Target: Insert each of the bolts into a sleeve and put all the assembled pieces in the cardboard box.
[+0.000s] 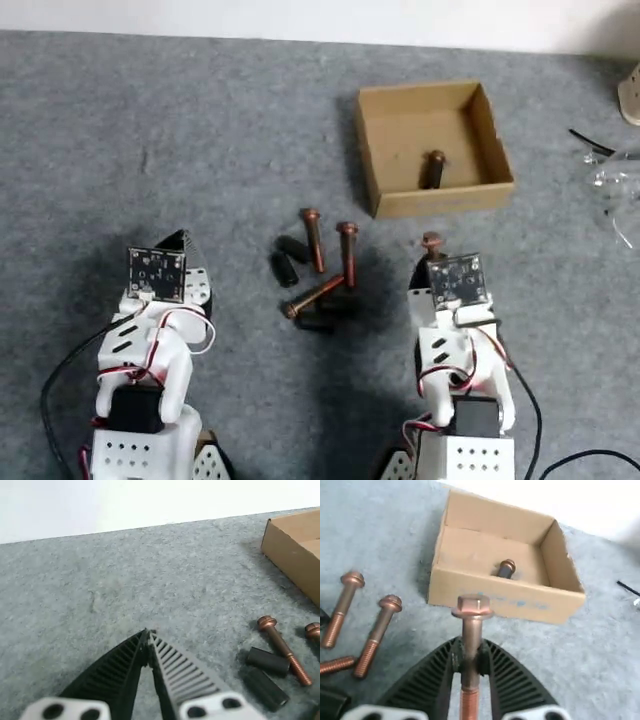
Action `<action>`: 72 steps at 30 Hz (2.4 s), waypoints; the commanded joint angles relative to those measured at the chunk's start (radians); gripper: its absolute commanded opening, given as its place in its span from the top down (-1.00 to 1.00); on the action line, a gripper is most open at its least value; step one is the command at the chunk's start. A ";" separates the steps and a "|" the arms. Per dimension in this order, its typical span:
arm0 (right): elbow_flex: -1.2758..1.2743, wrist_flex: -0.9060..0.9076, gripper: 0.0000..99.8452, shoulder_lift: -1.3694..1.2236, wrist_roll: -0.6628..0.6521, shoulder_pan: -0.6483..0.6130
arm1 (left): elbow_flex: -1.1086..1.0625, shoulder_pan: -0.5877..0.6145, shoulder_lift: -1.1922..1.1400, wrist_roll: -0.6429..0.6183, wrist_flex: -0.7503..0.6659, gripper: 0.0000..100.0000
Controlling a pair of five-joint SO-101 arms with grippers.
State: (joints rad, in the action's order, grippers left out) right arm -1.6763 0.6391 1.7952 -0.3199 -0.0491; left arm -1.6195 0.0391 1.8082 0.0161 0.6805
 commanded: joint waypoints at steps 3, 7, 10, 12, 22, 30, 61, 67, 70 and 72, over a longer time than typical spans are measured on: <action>-0.110 -0.012 0.99 0.031 0.018 0.016 | 0.030 -0.022 0.010 -0.009 -0.023 0.98; -0.110 0.002 0.99 0.041 0.018 0.025 | 0.110 -0.022 0.002 -0.006 -0.020 0.92; -0.110 0.002 0.99 0.041 0.018 0.025 | 0.160 -0.025 0.001 -0.005 -0.018 0.81; -0.110 0.002 0.99 0.041 0.018 0.025 | 0.176 -0.042 -0.027 0.021 -0.020 0.83; -0.110 0.002 0.99 0.041 0.018 0.025 | 0.555 -0.127 -0.757 0.146 -0.018 0.87; -0.110 0.002 0.99 0.041 0.017 0.025 | 0.860 -0.236 -1.253 0.298 0.018 0.74; -0.110 0.001 0.99 0.041 0.017 0.025 | 1.423 -0.366 -1.994 0.862 0.325 0.69; -0.110 0.001 0.99 0.041 0.015 0.025 | 1.478 -0.364 -2.112 0.862 0.325 0.69; -0.110 0.001 0.99 0.041 0.015 0.025 | 1.489 -0.349 -2.134 0.862 0.325 0.69; -0.110 0.001 0.99 0.041 0.015 0.025 | 1.492 -0.331 -2.135 0.862 0.325 0.69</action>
State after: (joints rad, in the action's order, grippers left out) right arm -1.6763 0.6467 1.8136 -0.3122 -0.0353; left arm -0.1680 -0.3184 -0.3353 0.8784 0.9996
